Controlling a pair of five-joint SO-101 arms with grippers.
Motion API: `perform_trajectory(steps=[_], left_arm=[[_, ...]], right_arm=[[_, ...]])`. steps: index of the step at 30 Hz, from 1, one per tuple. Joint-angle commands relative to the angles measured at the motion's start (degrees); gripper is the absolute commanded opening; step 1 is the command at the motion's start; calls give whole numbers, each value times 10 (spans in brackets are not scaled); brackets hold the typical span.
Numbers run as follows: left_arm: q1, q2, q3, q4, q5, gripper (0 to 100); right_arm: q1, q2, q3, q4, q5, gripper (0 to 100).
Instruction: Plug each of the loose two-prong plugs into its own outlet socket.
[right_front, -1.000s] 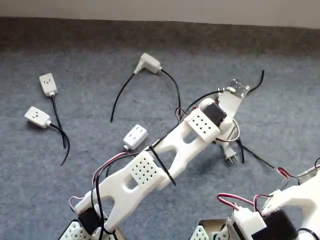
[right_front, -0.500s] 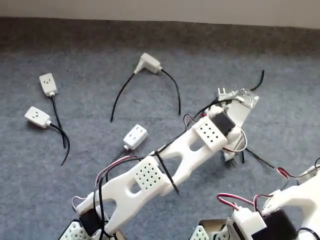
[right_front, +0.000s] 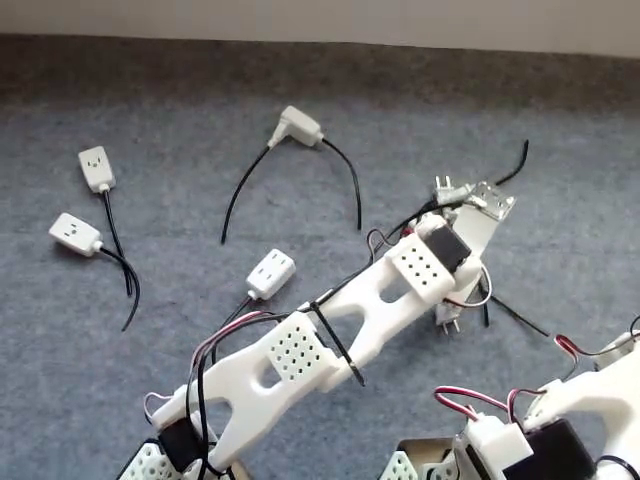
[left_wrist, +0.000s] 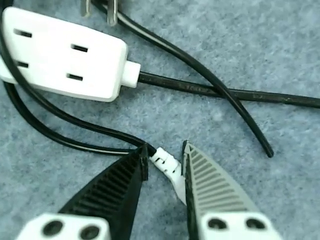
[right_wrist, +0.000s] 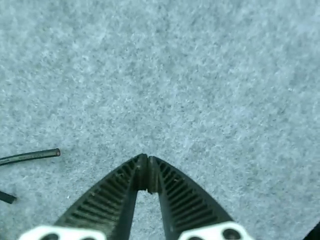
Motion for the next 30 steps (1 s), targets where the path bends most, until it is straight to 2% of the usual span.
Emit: perform_trajectory(steps=[1,5,8,12,16,20,25,30], left_arm=[[7,-7,3,24,-1,114],[8,-13,-33,65,-2,118],[8,-18,-75,113,0,175],[6,-15,-70,120,2,238],[13,-15,-62,120,10,238],[13,-14,-41,120,59,238],[13,-14,-25,120,65,236],[15,-14,-28,120,63,148]], right_arm=[[6,-14,1,-9,8,9],[6,-14,1,-9,8,9],[6,-14,1,-9,8,9],[6,-14,1,-9,9,9],[6,-14,1,-9,9,9],[6,-14,1,-9,9,9],[6,-14,1,-9,9,9],[6,-14,2,-9,9,9]])
